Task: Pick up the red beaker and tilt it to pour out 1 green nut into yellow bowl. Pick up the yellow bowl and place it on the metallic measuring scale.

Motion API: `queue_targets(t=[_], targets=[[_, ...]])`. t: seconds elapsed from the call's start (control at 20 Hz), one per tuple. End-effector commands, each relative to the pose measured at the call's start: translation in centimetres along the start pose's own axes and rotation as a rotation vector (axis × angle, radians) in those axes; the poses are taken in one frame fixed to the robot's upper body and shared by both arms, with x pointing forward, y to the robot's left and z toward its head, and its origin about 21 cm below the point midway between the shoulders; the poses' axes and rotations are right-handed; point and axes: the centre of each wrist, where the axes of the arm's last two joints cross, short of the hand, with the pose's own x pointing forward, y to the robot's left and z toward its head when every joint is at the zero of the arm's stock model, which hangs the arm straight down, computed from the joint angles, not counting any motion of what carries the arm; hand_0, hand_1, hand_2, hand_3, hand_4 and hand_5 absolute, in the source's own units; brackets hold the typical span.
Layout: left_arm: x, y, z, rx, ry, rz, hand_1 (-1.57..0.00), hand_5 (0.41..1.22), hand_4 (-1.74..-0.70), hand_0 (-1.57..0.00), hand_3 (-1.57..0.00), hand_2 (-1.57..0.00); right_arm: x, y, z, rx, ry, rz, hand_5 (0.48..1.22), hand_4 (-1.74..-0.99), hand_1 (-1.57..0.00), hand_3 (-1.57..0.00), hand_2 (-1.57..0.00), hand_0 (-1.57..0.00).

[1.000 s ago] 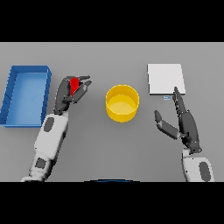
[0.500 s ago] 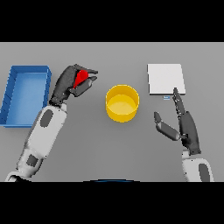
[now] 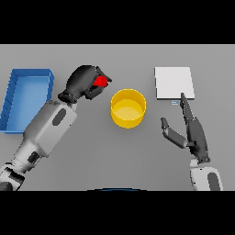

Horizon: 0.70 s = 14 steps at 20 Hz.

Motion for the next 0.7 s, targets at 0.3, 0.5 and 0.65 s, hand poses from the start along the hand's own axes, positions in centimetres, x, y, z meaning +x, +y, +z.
queue_targets(t=[0.3, 0.5, 0.65], targets=[[2.9, 0.5, -3.0, -0.183, -0.12, -0.473, -1.57, 1.198, -1.69, -1.57, -1.57, -1.57, 0.0, 0.4, -0.2, -0.005, -0.019, -0.009, 0.715, -1.261, 0.0, 0.0, 0.0, 0.0], [4.8, 0.6, -4.4, -0.312, -0.153, -0.724, -1.57, 1.212, -1.66, -1.57, -1.57, -1.57, 0.0, 0.2, 0.0, -0.016, -0.013, -0.003, 0.679, -1.245, 0.0, 0.0, 0.0, 0.0], [6.0, 0.5, -5.3, -0.382, -0.19, -0.829, -1.57, 1.216, -1.69, -1.57, -1.57, -1.57, -0.2, 0.2, -0.3, -0.034, 0.018, -0.027, 0.657, -1.22, 0.0, 0.0, 0.0, 0.0]])
